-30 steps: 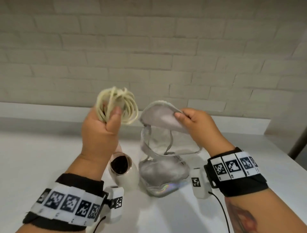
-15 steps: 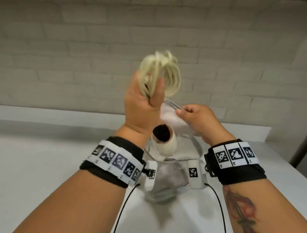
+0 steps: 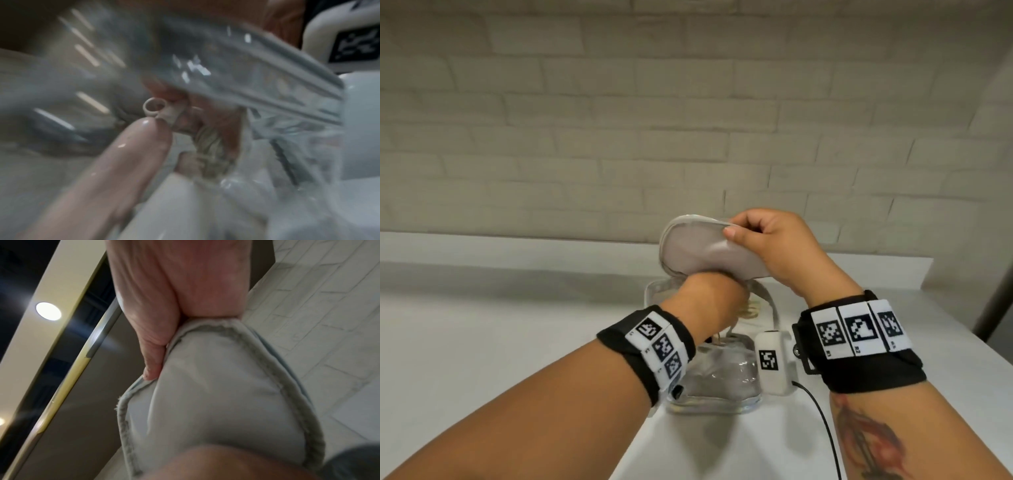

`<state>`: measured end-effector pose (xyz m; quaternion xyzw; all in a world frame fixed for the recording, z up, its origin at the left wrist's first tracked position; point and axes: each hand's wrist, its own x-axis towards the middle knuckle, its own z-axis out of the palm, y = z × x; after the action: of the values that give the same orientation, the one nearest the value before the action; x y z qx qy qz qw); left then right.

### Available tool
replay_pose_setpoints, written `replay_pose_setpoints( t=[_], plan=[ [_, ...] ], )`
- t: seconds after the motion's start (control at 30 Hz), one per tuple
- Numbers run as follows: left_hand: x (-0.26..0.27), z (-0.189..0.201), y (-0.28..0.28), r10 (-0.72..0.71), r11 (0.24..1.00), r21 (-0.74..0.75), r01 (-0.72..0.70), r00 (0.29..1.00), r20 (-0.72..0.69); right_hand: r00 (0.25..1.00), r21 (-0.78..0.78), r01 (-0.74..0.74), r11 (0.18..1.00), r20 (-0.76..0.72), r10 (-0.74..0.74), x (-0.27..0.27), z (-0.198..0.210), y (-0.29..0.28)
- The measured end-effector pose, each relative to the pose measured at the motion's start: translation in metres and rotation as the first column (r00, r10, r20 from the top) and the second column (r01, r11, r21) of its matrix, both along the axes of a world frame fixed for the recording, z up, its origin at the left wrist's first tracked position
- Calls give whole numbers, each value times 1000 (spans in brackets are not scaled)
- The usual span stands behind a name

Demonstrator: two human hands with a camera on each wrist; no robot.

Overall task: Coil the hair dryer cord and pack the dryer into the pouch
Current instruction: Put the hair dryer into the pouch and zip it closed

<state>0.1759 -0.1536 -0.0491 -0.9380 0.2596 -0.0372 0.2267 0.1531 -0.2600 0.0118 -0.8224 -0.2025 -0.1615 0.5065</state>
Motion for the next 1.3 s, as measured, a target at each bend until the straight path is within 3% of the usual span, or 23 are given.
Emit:
replay_pose_setpoints(
  t=[0.1, 0.17, 0.3, 0.4, 0.47, 0.53, 0.6, 0.67, 0.7, 0.73, 0.77, 0.8, 0.87, 0.9, 0.93, 0.97, 1.03, 1.17, 1.23, 1.3],
  plan=[
    [7, -16, -15, 162, 969, 197, -152, 986, -40, 999, -4, -35, 999, 0, 35, -6, -2, 6],
    [11, -21, -22, 178, 972, 163, -167, 982, -58, 999, -32, -50, 998, 4, 50, -9, -6, 6],
    [-2, -3, -28, 159, 945, -241, -221, 955, -252, 999, 7, -33, 999, 20, 32, -3, -16, -1],
    [-23, 24, -5, -40, 877, -459, -142, 931, -363, 999, 67, -23, 997, 38, 21, 5, -25, -8],
    [-41, 40, 25, -193, 833, -543, -105, 864, -465, 999, 79, -36, 996, 36, 33, 7, -31, -10],
    [-56, 56, 60, -307, 687, -687, -237, 763, -569, 996, 72, -87, 994, 12, 86, 6, -40, -13],
    [-66, 73, 92, -412, 449, -813, -370, 722, -556, 979, -13, -197, 980, -52, 196, 2, -54, -16],
    [-63, 85, 110, -412, 183, -909, -375, 810, -417, 926, -242, -367, 898, -183, 329, -4, -69, -17],
    [-57, 87, 112, -346, 101, -936, -337, 870, -351, 900, -360, -428, 829, -250, 357, -8, -75, -16],
    [-47, 87, 109, -256, 77, -954, -291, 918, -301, 885, -431, -459, 777, -295, 360, -10, -79, -16],
    [-33, 84, 102, -164, 103, -962, -254, 949, -268, 877, -441, -475, 762, -316, 363, -11, -78, -15],
    [-17, 80, 93, -90, 176, -958, -228, 965, -247, 872, -392, -477, 787, -323, 367, -9, -74, -14],
    [14, 67, 73, 31, 501, -837, -218, 971, -235, 884, -157, -414, 897, -305, 354, -1, -63, -11],
    [26, 58, 63, 91, 675, -698, -240, 966, -244, 917, -33, -318, 947, -264, 299, 10, -60, -11],
    [33, 49, 55, 154, 803, -530, -271, 955, -253, 955, 51, -195, 980, -217, 201, 26, -58, -12],
    [38, 40, 48, 207, 871, -389, -301, 942, -265, 978, 85, -82, 993, -184, 96, 44, -60, -14],
    [43, 25, 43, 259, 906, -267, -328, 929, -264, 981, -14, 23, 1000, -193, -25, 72, -64, -18],
    [43, 13, 45, 171, 895, -359, -265, 947, -273, 912, -308, -52, 950, -402, -80, 85, -80, -17],
    [39, 16, 50, 106, 873, -430, -230, 950, -293, 871, -246, -79, 966, -489, -53, 81, -81, -17],
    [36, 17, 53, 58, 859, -467, -208, 948, -314, 809, 31, -59, 998, -584, 66, 79, -80, -16]
  ],
)
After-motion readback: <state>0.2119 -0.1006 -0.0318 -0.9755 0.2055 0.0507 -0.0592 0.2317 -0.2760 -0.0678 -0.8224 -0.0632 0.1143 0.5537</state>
